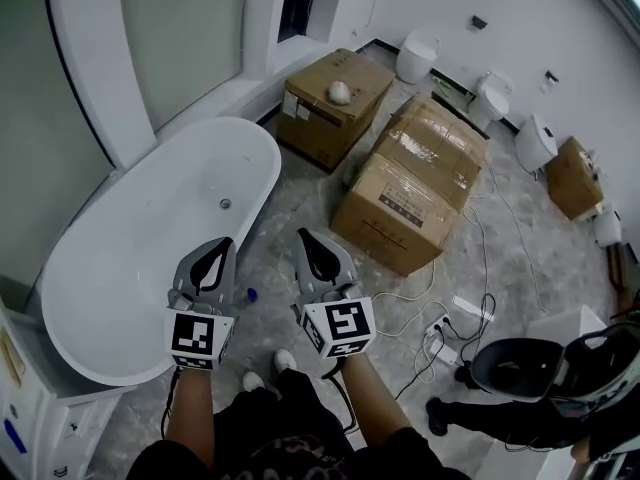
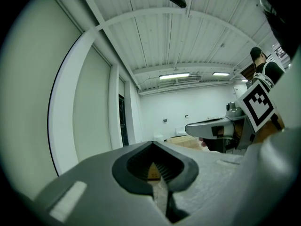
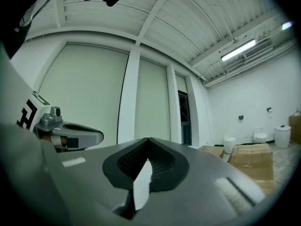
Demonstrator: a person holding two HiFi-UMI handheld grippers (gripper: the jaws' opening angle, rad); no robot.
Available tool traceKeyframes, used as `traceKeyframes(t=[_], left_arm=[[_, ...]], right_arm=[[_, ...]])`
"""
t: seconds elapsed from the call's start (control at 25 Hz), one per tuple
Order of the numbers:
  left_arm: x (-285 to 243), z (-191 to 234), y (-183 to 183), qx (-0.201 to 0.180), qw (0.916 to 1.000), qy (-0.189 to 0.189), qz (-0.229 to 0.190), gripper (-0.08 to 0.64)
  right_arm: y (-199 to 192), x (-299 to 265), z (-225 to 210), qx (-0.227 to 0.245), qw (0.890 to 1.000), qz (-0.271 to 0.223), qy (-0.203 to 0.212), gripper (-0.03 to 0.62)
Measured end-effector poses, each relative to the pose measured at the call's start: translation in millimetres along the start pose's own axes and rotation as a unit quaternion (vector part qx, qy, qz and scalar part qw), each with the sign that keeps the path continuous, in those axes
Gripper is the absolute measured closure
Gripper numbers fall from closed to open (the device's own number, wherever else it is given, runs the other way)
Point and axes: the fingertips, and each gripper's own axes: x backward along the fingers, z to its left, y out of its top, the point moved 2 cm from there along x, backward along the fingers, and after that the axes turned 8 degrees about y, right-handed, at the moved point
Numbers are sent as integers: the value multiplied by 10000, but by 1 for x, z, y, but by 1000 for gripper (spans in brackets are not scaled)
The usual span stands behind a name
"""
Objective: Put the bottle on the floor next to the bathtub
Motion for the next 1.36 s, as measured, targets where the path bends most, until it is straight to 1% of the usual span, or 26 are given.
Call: traceKeyframes(t=[0.16,0.32,0.52,0.68,1.08,1.36], left_arm=[[10,-1,1,26,10000,-19,-57,560],[17,-3,-1,-87,9999,-40,-100,560],[20,-3,-1,-25,9999,-56,-103,560],[20,-8,1,-156,9998,-77,-127,560],[24,-5,2,-20,9999,-9,-135,560],[23,-5,12,60,9998,-8,-196,560]], right_arm=[[1,6,7,49,10000,-18,-43,569],[2,10,12,55,9999,-39,-78,569],[4,13,15,73,9999,-37,-98,569],[3,16,14,97,9999,-11,-90,569],[2,16,21,110,9999,-6,26,569],[4,16,23,127,9999,-19,79,569]])
